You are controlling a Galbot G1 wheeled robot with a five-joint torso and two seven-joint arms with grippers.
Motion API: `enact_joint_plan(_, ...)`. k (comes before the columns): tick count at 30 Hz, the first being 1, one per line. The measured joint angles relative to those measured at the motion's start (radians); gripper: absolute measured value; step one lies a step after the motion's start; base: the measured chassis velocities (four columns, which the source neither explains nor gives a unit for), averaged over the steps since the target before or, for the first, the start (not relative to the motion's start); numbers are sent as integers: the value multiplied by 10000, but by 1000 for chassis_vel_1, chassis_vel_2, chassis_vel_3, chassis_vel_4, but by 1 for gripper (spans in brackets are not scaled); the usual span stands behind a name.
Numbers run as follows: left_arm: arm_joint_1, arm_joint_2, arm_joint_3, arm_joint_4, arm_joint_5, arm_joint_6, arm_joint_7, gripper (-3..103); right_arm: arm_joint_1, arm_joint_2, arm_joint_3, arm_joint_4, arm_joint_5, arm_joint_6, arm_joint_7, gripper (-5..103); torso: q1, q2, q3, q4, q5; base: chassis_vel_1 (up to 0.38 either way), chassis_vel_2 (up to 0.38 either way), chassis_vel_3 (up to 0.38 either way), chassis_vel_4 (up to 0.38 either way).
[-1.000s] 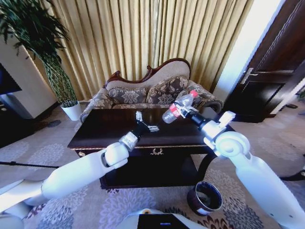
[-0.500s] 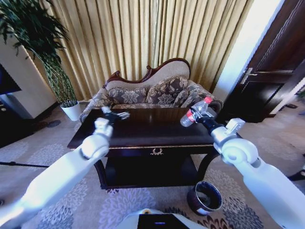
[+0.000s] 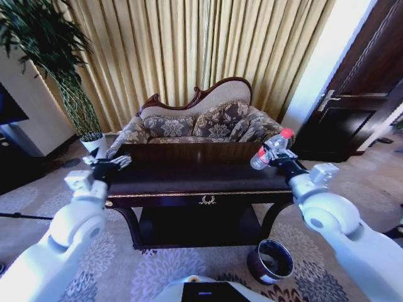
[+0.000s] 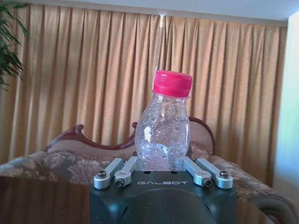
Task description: Move to the front of the table and place the trash on the table into the trash bin.
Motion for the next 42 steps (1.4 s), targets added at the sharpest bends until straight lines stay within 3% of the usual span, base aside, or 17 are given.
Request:
enact_joint_plan(4,685,-478,-988,-22,30,-116,713,100,-1339,889,283,454,-1279,-13,-213,25,-1,0,-1,-2,2,0,0,0,0)
enact_joint_plan(8,951,-802,-876,62,316,-387,1216,100,-1825,1423,-141,740,-1941,-12,-252,25,-1,0,0,-2,-1,0,0,0,0)
enact_joint_plan(12,1078,-1038,-496,-25,515,-482,1341,100,-1976,1758,-562,737,-2513,21,-300,25,-1,0,0,-1,-1,0,0,0,0)
enact_joint_plan(22,1379,-1234,-118,-831,876,1,998,100,-2045,1597,-327,979,-2175,38,-304,25,0,0,2,1,1,0,0,0,0)
enact_joint_plan(42,1627,-1183,-104,-956,932,25,910,100,-2362,1666,-126,1089,-2161,-83,-320,25,0,-1,1,0,0,63,-65,-65,61)
